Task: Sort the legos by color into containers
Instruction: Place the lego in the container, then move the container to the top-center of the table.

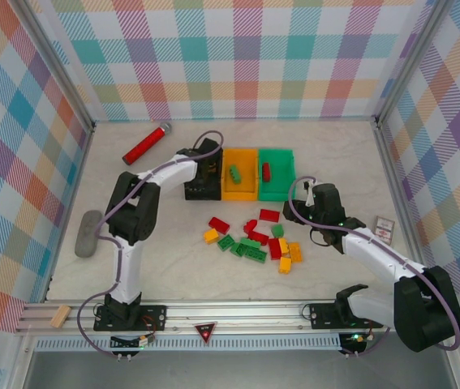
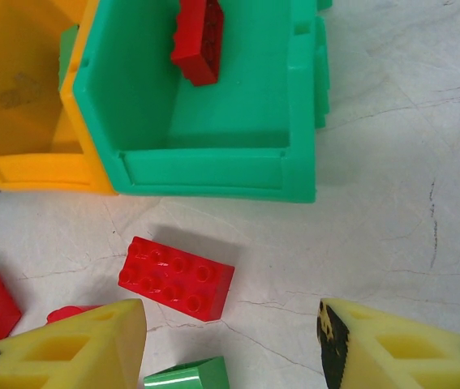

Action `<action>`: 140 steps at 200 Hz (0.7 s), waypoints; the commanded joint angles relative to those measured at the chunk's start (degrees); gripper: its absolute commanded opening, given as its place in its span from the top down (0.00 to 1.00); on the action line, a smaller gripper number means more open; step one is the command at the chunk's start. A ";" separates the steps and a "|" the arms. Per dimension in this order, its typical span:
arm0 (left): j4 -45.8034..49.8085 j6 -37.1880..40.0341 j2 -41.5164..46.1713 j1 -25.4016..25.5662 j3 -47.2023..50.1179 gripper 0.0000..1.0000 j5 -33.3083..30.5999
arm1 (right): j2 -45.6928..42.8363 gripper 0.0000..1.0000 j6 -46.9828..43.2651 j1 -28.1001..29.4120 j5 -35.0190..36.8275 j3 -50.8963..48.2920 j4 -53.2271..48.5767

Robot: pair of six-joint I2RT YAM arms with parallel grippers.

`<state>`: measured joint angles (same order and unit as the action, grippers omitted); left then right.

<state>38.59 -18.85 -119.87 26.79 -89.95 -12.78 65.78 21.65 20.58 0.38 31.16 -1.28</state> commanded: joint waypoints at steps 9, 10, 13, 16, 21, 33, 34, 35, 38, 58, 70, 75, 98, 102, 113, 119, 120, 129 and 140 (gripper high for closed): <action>-0.87 -3.37 7.05 -0.16 3.96 1.00 -0.45 | -0.43 0.41 0.41 0.14 -0.38 -0.44 1.64; -0.88 -3.38 7.08 -0.16 3.98 1.00 -0.48 | -0.37 0.41 0.41 0.11 -0.38 -0.46 1.64; -0.84 -3.38 7.22 -0.16 3.91 0.96 -0.52 | -0.39 0.41 0.37 0.16 -0.38 -0.41 1.64; -0.73 -3.44 7.42 -0.20 3.83 0.93 -0.70 | -0.28 0.41 0.41 0.16 -0.38 -0.39 1.63; -0.55 -3.44 7.53 -0.12 3.59 0.85 -0.91 | -0.30 0.41 0.41 0.16 -0.34 -0.40 1.51; -0.14 -3.31 7.55 0.03 2.63 0.70 -1.24 | -0.19 0.41 0.26 0.16 -0.46 -0.29 1.46; -0.03 -3.30 7.59 0.02 2.48 0.69 -1.27 | -0.20 0.41 0.25 0.16 -0.47 -0.26 1.41; -0.02 -3.30 7.57 0.02 2.40 0.68 -1.32 | -0.21 0.41 0.28 0.16 -0.47 -0.28 1.39; 0.18 -3.23 7.53 0.02 2.21 0.65 -1.41 | -0.21 0.41 0.32 0.16 -0.53 -0.26 1.41; 1.13 -2.62 7.76 0.19 0.58 0.53 -1.73 | -0.23 0.41 0.22 0.16 -0.65 -0.30 1.30; 0.61 -2.46 8.93 0.57 0.95 0.48 -1.97 | -0.04 0.41 0.23 0.16 -0.87 -0.16 1.34; 0.04 -2.50 9.63 0.76 1.57 0.45 -1.96 | 0.01 0.41 0.21 0.16 -0.97 -0.14 1.30; -3.75 -2.78 14.69 1.96 6.32 0.39 -1.85 | 1.19 0.41 0.22 0.14 -1.82 0.26 1.43; -4.76 -3.00 16.10 2.18 7.51 0.38 -1.90 | 1.46 0.41 0.19 0.16 -1.99 0.35 1.45; -8.37 -3.34 20.03 2.86 11.78 0.38 -1.47 | 2.10 0.41 0.19 0.15 -2.60 0.66 1.46; -10.30 -3.51 22.31 3.27 14.31 0.38 -1.01 | 2.39 0.41 0.23 0.17 -2.92 0.81 1.44; -10.65 -3.49 22.66 3.31 14.60 0.38 -0.93 | 2.45 0.41 0.28 0.17 -2.92 0.82 1.53; -13.31 -3.71 26.15 3.89 18.44 0.38 -0.66 | 2.84 0.41 0.32 0.16 -3.49 0.92 1.61; -16.40 -4.54 30.42 4.23 22.85 0.38 0.11 | 3.13 0.41 0.41 0.24 -4.30 1.01 1.80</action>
<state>30.24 -22.06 -98.72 29.89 -73.87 -12.97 68.14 21.80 20.58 -1.32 31.18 -1.06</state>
